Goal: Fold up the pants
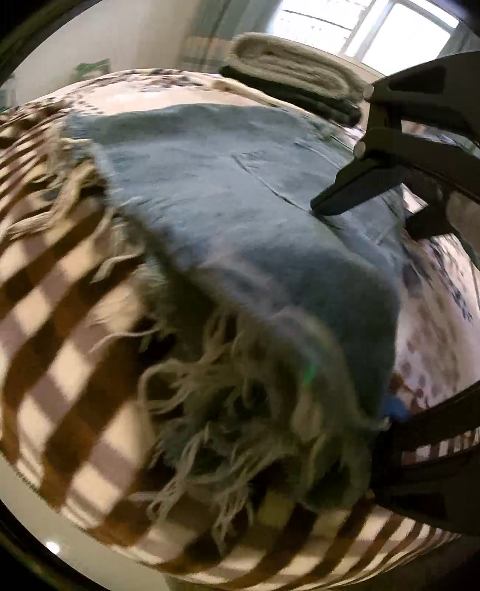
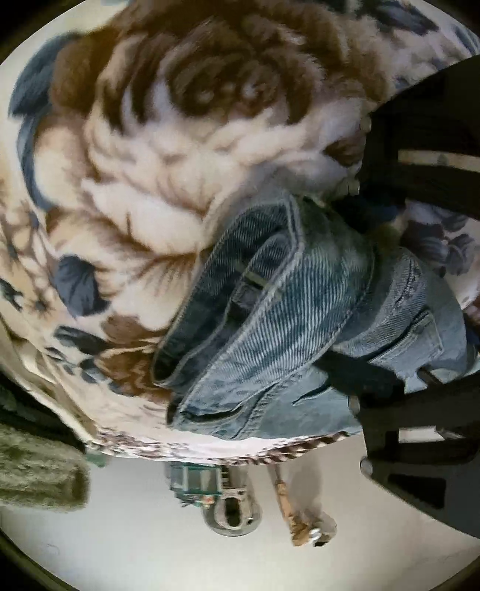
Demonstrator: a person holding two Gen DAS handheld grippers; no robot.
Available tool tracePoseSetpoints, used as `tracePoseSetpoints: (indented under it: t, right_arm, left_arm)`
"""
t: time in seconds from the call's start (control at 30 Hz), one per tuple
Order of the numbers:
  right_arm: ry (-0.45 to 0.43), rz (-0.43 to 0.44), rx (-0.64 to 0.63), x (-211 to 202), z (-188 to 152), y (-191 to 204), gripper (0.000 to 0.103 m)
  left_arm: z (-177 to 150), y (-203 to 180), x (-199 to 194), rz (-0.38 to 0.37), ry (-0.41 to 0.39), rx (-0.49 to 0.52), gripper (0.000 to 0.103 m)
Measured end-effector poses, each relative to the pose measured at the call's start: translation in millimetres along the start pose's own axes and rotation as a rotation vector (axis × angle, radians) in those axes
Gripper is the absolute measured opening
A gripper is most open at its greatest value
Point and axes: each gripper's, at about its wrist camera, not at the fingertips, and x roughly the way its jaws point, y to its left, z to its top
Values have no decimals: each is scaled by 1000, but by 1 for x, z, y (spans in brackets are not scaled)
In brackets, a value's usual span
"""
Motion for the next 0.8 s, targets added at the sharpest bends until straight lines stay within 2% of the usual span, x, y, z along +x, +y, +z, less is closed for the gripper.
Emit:
tracePoseSetpoints:
  t: [0.03,0.07,0.2,0.3,0.4,0.53,0.6,0.63,0.67,0.73,0.8]
  right_arm:
    - [-12,-2,-2,-2,-3,-1,42]
    - [-26,-1,0,-5,-7,-1,40]
    - [-58,7,18,-19,-23,3,33]
    - [-69,27,38,-34,-43,9,31]
    - [-66,43,82,-51,-77,6,30]
    - [-15,26,128,-51,-126,-14,30]
    - [0,23,133,-42,-135,-28,35]
    - [2,33,147,-38,-136,-36,42]
    - [1,40,164,-34,-134,-43,44]
    - [2,79,169,-27,-133,-52,54]
    - [-1,117,159,-23,-132,-56,59]
  left_arm:
    - [1,-2,-5,1,-17,7,54]
    - [3,-5,-9,2,-35,30,37]
    - [11,-21,-25,-20,-49,148,27]
    - [17,-31,-43,-45,-39,244,26]
    - [21,-31,-64,-68,-23,343,26]
    - [32,-14,-71,-38,-7,426,26]
    - [42,-1,-62,-46,2,410,27]
    - [45,5,-57,-46,9,398,28]
    - [50,12,-51,-68,19,371,30]
    - [57,19,-44,-100,28,334,37]
    - [61,20,-40,-146,28,313,54]
